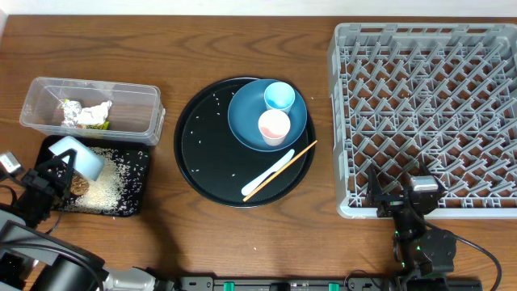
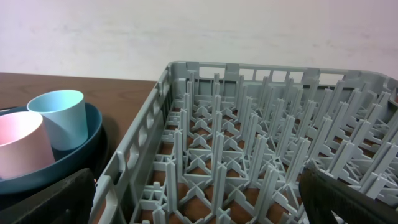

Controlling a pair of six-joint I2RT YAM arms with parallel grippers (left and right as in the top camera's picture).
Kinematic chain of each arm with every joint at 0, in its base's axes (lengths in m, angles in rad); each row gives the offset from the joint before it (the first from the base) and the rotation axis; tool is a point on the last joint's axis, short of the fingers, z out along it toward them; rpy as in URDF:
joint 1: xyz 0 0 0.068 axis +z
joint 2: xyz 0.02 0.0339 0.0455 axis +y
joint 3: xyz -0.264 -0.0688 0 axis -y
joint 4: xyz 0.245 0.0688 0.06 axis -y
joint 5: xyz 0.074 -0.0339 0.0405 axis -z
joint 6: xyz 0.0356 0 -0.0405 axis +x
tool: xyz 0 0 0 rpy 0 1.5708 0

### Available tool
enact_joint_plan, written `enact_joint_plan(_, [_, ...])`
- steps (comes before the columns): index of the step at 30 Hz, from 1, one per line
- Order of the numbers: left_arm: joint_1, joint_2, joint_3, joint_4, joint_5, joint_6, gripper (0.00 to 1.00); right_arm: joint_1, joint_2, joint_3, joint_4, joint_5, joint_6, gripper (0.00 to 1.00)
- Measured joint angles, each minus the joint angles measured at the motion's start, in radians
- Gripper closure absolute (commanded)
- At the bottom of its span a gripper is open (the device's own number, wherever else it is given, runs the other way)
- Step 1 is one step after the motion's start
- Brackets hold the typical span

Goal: Sort waste into correct bins and load items into the dishwasher rack
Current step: 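Tilt the bowl with the left gripper to pour rice onto the black tray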

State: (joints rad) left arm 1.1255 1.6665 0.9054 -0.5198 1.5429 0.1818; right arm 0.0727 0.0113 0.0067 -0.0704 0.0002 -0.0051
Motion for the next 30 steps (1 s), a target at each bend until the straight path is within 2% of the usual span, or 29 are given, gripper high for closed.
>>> enact_joint_plan(7, [-0.010,0.000,0.000,0.026,0.000,0.002,0.94,0.000,0.000,0.000,0.000,0.000,0.000,0.01])
enact_joint_plan(14, [-0.061,0.000,0.000,0.103,0.003,-0.064,0.94,0.000,0.000,0.000,0.000,0.000,0.000,0.01])
enact_joint_plan(17, [-0.073,0.000,0.000,0.146,0.003,-0.131,0.94,0.000,0.000,0.000,0.000,0.000,0.000,0.01])
enact_joint_plan(21, [-0.076,-0.014,0.000,0.122,0.002,-0.212,0.94,0.000,0.000,0.000,0.000,0.000,0.000,0.01])
enact_joint_plan(30, [-0.080,-0.126,0.000,0.213,-0.026,-0.305,0.94,0.000,0.000,0.000,0.000,0.000,0.000,0.01])
